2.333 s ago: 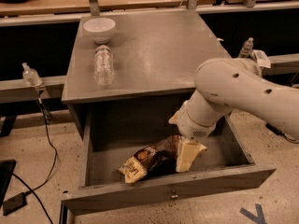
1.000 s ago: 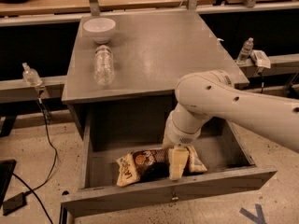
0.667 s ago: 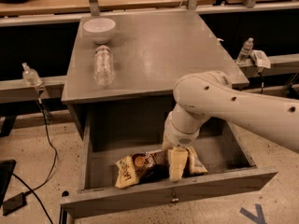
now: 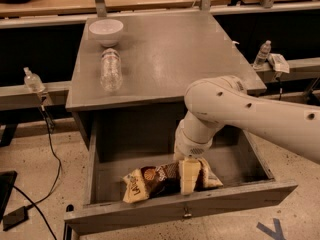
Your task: Pick brown chip bag from top drawer and place on counter
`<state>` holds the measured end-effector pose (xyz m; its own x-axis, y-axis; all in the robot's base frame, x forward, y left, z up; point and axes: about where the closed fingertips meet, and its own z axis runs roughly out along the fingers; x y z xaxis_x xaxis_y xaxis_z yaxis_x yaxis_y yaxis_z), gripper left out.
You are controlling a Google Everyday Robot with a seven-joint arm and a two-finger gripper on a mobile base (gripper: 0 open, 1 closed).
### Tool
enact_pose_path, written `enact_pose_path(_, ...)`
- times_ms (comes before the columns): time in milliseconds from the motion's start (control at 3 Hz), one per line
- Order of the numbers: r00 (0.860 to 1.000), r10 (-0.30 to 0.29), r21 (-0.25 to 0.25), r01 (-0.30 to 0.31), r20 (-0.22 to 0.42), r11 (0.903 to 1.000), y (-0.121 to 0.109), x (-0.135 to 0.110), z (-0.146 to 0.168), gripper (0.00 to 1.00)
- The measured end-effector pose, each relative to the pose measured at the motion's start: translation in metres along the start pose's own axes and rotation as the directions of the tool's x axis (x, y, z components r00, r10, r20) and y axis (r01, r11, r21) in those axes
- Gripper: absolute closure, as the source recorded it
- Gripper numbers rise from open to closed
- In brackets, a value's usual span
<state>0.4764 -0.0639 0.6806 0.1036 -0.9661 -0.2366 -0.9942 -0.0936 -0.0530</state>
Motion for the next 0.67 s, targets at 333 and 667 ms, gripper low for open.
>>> enact_pose_path(333, 1.0, 0.0, -0.002, 0.0, 0.004, 1.0, 0.0, -0.0002, 0.0003, 1.0)
enact_pose_path(667, 1.0, 0.0, -0.01, 0.0, 0.02, 1.0, 0.0, -0.0009, 0.0026, 1.0)
